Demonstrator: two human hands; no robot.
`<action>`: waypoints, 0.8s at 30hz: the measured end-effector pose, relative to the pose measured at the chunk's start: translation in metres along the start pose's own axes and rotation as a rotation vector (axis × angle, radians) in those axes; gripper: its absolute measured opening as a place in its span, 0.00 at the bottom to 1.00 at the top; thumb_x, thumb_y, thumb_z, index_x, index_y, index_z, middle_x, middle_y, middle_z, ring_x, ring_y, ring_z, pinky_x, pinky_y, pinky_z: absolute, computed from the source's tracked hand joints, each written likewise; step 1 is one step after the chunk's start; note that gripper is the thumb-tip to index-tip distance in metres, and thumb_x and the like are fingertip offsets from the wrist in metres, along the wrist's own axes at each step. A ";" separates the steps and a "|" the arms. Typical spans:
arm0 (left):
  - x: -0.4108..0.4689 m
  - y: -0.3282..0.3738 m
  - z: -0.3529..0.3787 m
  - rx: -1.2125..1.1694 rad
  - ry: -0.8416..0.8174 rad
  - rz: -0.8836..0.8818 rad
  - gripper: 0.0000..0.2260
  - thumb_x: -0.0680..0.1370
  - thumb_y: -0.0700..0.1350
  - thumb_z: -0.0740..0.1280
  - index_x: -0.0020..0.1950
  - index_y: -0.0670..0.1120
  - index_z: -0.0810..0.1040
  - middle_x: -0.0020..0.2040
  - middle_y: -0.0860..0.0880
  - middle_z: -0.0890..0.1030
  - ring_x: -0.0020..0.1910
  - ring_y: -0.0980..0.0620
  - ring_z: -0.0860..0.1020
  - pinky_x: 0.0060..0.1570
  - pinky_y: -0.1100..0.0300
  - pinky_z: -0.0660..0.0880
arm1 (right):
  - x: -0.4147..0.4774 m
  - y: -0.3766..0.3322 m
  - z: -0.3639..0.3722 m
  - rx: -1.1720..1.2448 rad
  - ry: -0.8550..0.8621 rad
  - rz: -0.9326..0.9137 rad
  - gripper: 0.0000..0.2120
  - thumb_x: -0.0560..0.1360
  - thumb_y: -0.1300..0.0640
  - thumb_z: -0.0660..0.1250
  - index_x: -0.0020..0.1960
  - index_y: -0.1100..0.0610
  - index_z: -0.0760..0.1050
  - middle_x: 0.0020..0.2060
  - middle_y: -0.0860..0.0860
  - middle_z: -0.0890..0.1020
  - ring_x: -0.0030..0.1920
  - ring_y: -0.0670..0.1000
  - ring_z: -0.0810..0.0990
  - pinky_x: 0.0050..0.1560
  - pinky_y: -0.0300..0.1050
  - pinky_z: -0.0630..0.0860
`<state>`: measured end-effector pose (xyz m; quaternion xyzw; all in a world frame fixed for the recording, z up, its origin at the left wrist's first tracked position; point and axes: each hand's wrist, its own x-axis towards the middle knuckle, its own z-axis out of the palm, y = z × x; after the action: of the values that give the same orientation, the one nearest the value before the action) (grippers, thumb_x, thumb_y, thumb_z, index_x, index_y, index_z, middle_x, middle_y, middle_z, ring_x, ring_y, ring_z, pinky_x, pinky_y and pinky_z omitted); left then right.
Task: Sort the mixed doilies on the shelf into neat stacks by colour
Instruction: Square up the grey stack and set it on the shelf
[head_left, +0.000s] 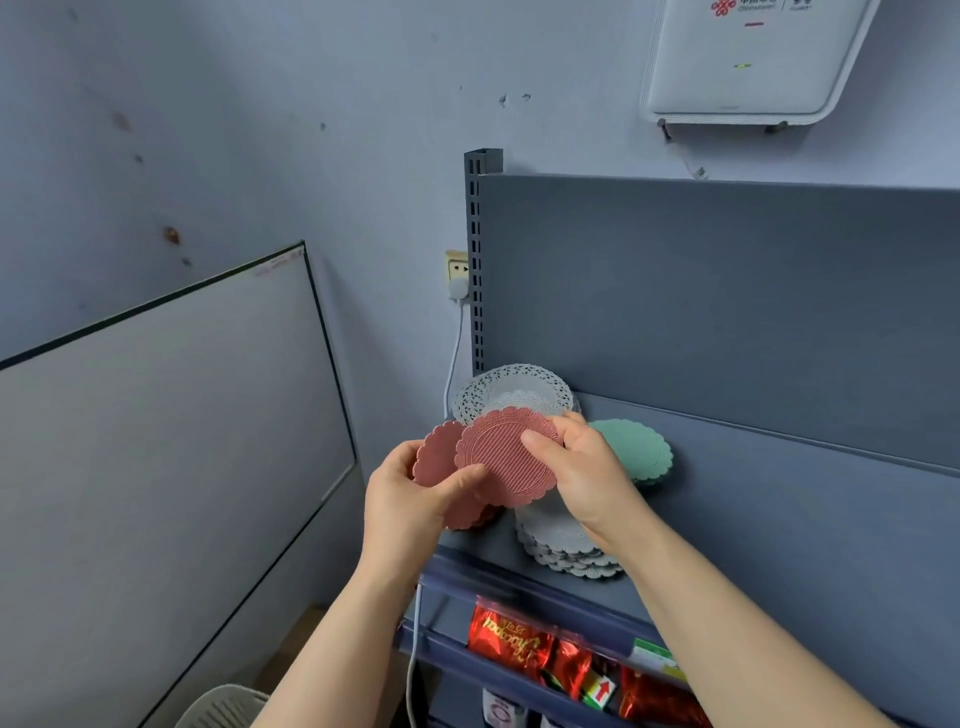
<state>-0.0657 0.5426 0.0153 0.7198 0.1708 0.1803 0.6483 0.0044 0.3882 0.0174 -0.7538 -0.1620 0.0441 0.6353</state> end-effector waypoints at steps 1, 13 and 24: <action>0.002 -0.002 -0.001 -0.004 -0.007 0.000 0.14 0.64 0.46 0.79 0.45 0.49 0.80 0.39 0.50 0.84 0.37 0.51 0.83 0.35 0.58 0.81 | -0.001 0.000 0.002 -0.052 0.006 0.001 0.12 0.79 0.60 0.61 0.58 0.65 0.77 0.62 0.48 0.68 0.49 0.29 0.74 0.48 0.24 0.71; 0.051 -0.012 -0.019 0.227 -0.050 -0.066 0.10 0.75 0.43 0.68 0.55 0.49 0.73 0.49 0.49 0.79 0.44 0.48 0.81 0.44 0.47 0.81 | 0.000 0.004 -0.044 -0.227 0.126 0.055 0.16 0.76 0.65 0.62 0.48 0.44 0.77 0.53 0.45 0.79 0.51 0.47 0.76 0.50 0.36 0.71; 0.079 -0.040 -0.004 0.781 -0.225 -0.072 0.22 0.79 0.48 0.58 0.74 0.50 0.63 0.70 0.41 0.65 0.68 0.40 0.64 0.69 0.49 0.62 | -0.016 0.029 -0.049 -0.559 -0.056 0.176 0.21 0.76 0.62 0.64 0.68 0.50 0.69 0.67 0.46 0.72 0.66 0.45 0.69 0.60 0.34 0.61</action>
<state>0.0011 0.5876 -0.0207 0.9206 0.1797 -0.0008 0.3467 0.0084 0.3328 -0.0036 -0.9092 -0.1196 0.0733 0.3921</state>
